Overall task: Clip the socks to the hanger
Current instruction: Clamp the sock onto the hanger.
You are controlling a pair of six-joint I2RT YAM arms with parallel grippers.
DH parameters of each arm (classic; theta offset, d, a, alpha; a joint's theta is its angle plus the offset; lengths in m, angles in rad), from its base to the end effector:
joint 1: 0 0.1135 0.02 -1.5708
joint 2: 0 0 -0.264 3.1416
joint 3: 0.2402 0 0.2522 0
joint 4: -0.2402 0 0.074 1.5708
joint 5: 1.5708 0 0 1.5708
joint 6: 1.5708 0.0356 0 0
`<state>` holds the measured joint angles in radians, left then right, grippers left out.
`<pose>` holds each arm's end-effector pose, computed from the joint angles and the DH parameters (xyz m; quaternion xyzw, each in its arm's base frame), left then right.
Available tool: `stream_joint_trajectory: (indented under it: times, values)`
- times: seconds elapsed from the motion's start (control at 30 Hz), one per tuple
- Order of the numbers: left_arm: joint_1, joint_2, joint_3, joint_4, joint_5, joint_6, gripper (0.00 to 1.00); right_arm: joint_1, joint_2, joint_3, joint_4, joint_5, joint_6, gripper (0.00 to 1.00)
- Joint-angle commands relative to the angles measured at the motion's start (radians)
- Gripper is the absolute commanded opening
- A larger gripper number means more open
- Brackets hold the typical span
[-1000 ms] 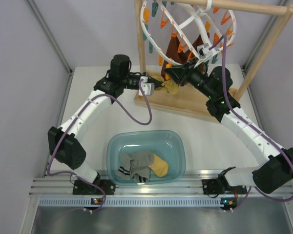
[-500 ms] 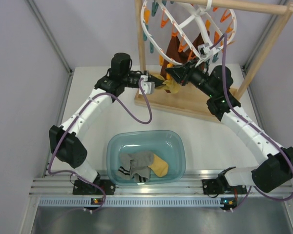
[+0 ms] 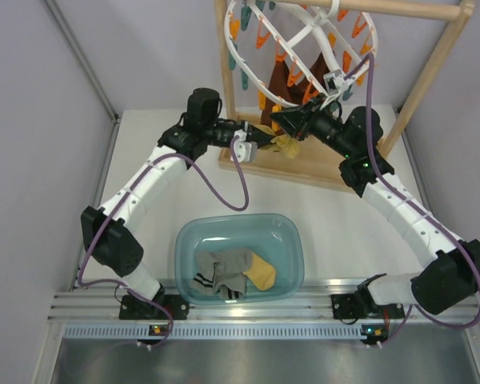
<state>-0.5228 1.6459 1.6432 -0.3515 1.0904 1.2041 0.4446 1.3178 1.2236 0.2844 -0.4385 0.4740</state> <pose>0.3046 -0.2120 0.4047 0.7259 0.2307 -0.2379 0.6027 0.2713 0.1460 0.4259 -0.1585 0.6239 0.4578 0.6132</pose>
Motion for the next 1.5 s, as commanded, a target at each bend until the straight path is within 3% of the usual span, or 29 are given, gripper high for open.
stream_joint_trajectory:
  times: [0.0,0.5,0.97,1.47]
  values:
    - [0.001,0.017,0.046,0.032,0.039,0.019,0.0,-0.007,0.003,0.025,0.088,-0.115,0.023,0.0]
    - [0.02,0.028,0.049,0.141,0.04,-0.089,0.0,-0.038,0.008,0.025,0.102,-0.147,0.077,0.0]
    - [0.029,0.026,0.066,0.132,0.057,-0.089,0.0,-0.046,0.015,0.024,0.105,-0.147,0.066,0.0]
    - [0.061,0.02,0.072,0.184,0.072,-0.185,0.0,-0.047,0.015,0.03,0.093,-0.149,0.051,0.0]
